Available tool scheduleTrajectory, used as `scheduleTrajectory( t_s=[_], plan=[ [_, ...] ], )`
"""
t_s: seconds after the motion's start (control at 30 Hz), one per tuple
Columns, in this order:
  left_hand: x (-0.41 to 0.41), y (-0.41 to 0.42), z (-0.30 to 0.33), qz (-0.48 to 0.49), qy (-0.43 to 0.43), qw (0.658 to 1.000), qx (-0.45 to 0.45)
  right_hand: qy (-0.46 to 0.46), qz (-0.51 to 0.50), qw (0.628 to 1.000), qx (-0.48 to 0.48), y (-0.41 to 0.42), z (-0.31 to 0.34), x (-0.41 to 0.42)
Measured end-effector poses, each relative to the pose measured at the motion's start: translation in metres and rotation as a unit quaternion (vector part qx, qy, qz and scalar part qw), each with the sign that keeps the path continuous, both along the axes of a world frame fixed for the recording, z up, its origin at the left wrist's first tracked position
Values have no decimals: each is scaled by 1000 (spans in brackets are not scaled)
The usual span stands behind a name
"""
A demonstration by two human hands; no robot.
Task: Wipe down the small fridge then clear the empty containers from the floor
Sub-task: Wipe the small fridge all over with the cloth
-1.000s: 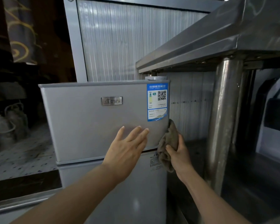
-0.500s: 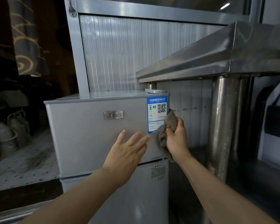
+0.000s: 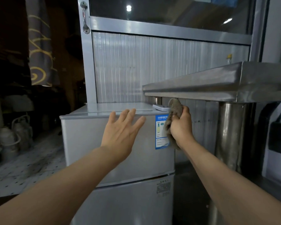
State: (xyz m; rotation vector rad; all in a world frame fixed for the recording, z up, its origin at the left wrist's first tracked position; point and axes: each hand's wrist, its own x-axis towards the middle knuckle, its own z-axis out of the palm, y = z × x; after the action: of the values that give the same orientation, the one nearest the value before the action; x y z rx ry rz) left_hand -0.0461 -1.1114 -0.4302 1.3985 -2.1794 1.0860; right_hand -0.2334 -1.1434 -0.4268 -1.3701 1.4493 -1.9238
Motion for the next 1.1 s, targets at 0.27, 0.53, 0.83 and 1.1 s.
scheduleTrajectory(
  t_s=[0.27, 0.53, 0.83, 1.1],
  plan=[
    [6, 5, -4, -10, 8, 1000, 22, 62, -85, 991, -81, 25, -5, 25],
    [32, 21, 2, -44, 69, 997, -1, 183, -64, 978, -81, 55, 11, 73],
    [72, 12, 40, -61, 176, 982, 20, 162, -25, 984, -74, 41, 76, 108],
    [118, -16, 103, -4, 261, 956, 133, 189, -10, 982, 10, -1, 143, 131]
  ],
)
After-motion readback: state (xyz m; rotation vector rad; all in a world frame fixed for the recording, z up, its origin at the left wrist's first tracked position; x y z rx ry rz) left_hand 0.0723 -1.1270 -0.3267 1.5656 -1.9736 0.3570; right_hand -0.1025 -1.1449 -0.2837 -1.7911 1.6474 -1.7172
